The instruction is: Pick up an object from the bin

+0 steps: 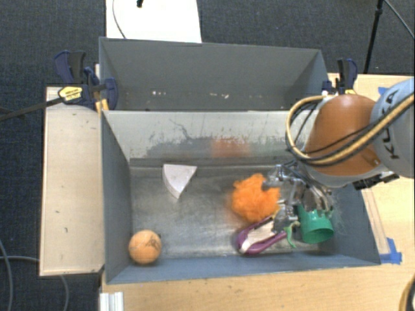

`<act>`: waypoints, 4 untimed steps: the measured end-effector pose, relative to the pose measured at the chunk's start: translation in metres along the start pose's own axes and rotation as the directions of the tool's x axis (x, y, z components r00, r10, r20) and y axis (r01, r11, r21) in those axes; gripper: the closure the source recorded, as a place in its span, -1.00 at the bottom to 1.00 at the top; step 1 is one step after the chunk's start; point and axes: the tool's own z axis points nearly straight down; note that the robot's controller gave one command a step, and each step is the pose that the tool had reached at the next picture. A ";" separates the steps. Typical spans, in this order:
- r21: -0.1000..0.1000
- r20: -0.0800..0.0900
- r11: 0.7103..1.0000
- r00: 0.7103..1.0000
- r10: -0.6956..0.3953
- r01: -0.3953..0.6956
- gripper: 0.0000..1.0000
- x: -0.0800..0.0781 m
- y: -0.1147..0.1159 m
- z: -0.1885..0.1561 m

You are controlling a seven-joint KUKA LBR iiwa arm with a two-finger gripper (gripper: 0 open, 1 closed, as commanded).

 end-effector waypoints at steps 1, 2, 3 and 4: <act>0.001 -0.005 0.982 0.981 0.191 -0.191 -1.00 -0.015 -0.009 0.030; 0.004 -0.012 0.962 0.962 0.274 -0.274 1.00 -0.011 -0.007 0.064; 0.004 -0.012 0.962 0.962 0.273 -0.273 1.00 -0.011 -0.007 0.064; 0.001 -0.007 0.962 0.962 0.275 -0.275 1.00 0.013 -0.006 0.033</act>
Offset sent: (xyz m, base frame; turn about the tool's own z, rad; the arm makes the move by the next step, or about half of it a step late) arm 0.0072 -0.0036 -0.0776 0.2789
